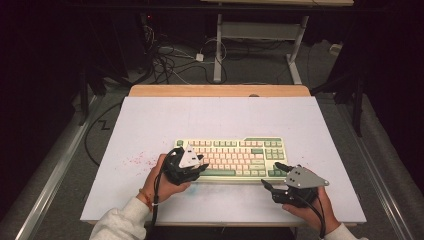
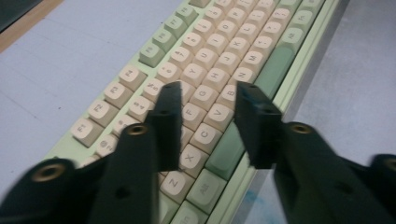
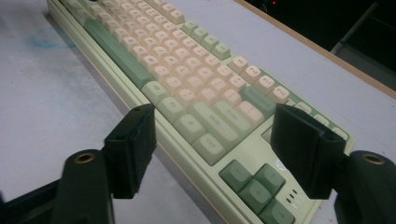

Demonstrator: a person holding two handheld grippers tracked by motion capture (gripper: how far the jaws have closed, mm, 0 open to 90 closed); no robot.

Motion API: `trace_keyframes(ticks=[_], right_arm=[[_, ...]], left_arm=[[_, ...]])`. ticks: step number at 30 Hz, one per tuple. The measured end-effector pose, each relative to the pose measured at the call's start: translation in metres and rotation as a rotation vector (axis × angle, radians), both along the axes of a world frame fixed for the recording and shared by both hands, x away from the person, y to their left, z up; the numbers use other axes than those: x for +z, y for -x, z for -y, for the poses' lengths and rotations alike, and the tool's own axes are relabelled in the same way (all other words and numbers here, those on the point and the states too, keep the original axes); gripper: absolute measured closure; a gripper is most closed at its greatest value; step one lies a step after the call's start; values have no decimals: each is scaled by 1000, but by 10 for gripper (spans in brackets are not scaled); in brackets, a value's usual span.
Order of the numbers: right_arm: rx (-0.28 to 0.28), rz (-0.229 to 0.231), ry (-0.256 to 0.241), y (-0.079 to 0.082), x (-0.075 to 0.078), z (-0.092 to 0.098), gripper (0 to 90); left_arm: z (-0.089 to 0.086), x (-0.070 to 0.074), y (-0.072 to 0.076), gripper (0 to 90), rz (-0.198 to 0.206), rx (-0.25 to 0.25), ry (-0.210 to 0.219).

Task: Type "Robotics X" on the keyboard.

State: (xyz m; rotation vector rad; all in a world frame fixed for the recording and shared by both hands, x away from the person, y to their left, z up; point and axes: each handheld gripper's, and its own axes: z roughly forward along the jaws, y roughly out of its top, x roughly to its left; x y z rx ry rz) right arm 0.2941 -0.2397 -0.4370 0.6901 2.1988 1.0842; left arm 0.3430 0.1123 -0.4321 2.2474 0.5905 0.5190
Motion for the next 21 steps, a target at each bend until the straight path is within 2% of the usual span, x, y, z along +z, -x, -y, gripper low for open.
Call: trace_keyframes(ticks=[4,6,10,11,13,15,21], right_arm=[[-23,-17,1,-4,3,5,504],[-24,-39,0,-7,5,8,623],[-13,-80,4,-13,9,14,782],[-10,-86,1,-14,11,14,801],[-13,-97,-1,-18,13,16,837],[-10,-108,0,-22,15,17,859],[-3,-128,11,-32,20,15,900]], left_arm=[[-9,-2,5,355,55,32,-15],[-14,-4,7,296,60,45,-6],[-27,-9,12,227,66,60,1],[-30,-10,13,220,79,67,-2],[-36,-13,16,204,69,66,8],[-41,-16,19,194,86,78,-12],[-55,-29,26,196,66,105,-37]])
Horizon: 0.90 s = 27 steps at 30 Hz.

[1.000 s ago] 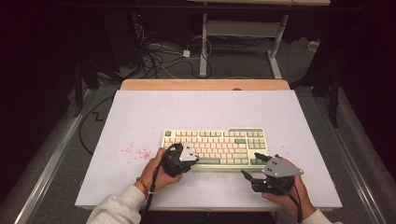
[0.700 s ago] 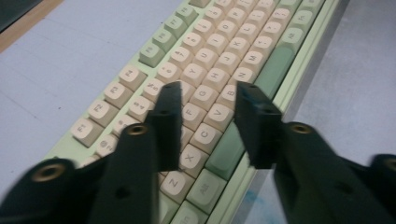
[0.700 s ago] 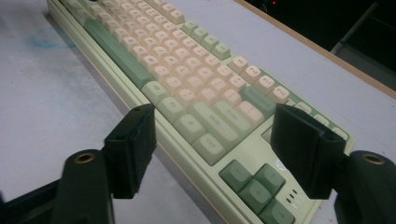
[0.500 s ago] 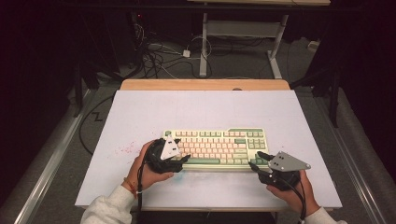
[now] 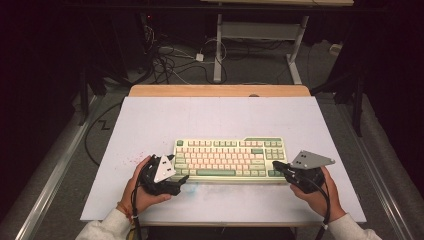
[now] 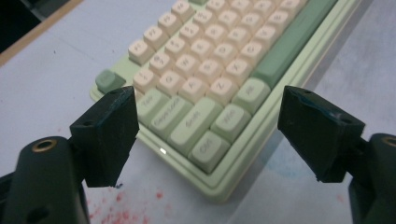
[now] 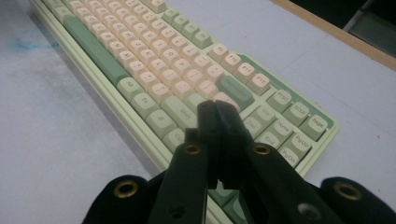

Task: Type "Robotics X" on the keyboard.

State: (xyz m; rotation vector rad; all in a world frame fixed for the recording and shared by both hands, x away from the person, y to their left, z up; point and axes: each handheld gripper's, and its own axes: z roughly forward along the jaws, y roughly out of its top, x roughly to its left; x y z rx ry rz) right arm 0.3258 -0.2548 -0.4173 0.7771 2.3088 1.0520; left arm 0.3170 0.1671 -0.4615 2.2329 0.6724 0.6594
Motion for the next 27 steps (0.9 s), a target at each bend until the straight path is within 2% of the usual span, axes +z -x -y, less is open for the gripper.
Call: trace_keyframes(ticks=[6,11,12,19,25,27], right_arm=[[15,-14,23,-14,2,-10,900],[28,-39,57,-25,-4,-21,900],[33,-45,62,-27,-6,-23,900],[57,-71,102,-33,-18,-38,900],[53,-89,124,-36,-26,-43,900],[54,-93,143,-37,-30,-44,900]], left_arm=[[-13,-8,6,202,-40,19,-4],[-17,-10,8,202,-57,32,-2],[-17,-10,8,202,-71,33,6],[-15,-11,8,202,-81,25,-4],[-15,-10,7,202,-81,26,-2],[-15,-8,7,204,-82,31,14]])
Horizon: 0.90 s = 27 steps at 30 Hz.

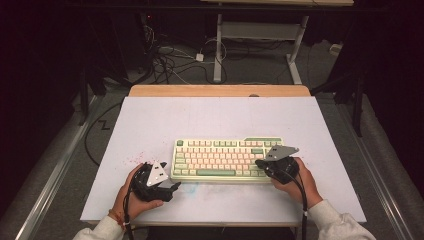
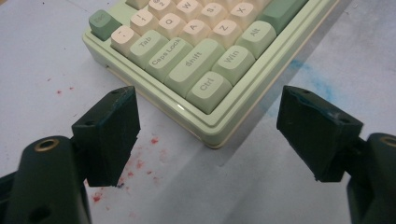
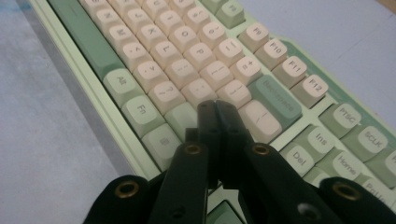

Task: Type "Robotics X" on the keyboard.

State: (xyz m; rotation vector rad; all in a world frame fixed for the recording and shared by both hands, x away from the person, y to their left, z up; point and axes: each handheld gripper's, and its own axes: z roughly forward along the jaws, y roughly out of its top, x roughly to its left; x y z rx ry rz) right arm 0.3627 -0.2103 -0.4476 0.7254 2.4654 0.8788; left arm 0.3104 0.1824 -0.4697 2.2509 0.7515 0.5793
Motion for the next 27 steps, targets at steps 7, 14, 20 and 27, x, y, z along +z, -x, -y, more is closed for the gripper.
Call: trace_keyframes(ticks=[7,14,20,27], right_arm=[[-14,3,-15,2,-5,0,900],[-12,10,-18,2,-6,1,900],[-11,11,-21,2,-6,1,900],[-13,11,-23,3,-6,1,900]], left_arm=[[-5,10,0,342,-1,37,47],[-11,21,-4,752,-15,33,89],[-7,25,-12,872,-36,9,93],[4,29,-22,873,-45,-12,72]])
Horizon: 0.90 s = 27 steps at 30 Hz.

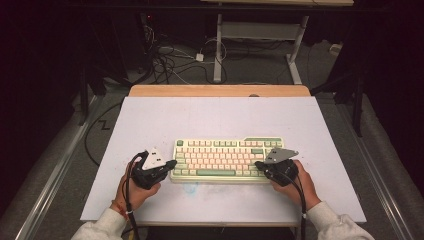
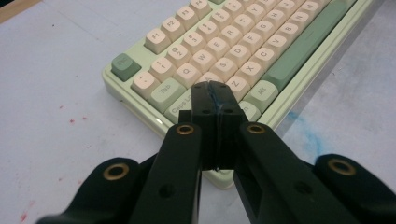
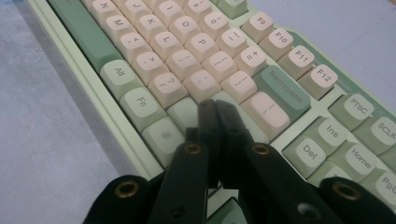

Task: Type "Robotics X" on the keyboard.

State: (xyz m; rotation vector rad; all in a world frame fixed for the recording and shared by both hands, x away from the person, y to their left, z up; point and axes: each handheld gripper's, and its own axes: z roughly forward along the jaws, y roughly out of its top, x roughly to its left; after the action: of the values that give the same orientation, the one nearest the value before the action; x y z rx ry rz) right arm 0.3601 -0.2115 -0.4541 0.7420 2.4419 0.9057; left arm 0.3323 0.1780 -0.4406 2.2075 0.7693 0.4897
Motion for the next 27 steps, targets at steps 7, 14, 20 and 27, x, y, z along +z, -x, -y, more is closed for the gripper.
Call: trace_keyframes(ticks=[7,14,20,27], right_arm=[[-4,4,-3,1,-1,0,900],[-4,9,0,1,-1,0,900],[-2,10,-2,1,-1,0,900],[-4,13,-3,1,-1,0,900]], left_arm=[[12,1,-7,872,-23,-32,-34],[20,2,-16,862,-50,-36,-25],[31,3,-22,871,-55,-60,-49],[48,-1,-30,872,-68,-84,-99]])
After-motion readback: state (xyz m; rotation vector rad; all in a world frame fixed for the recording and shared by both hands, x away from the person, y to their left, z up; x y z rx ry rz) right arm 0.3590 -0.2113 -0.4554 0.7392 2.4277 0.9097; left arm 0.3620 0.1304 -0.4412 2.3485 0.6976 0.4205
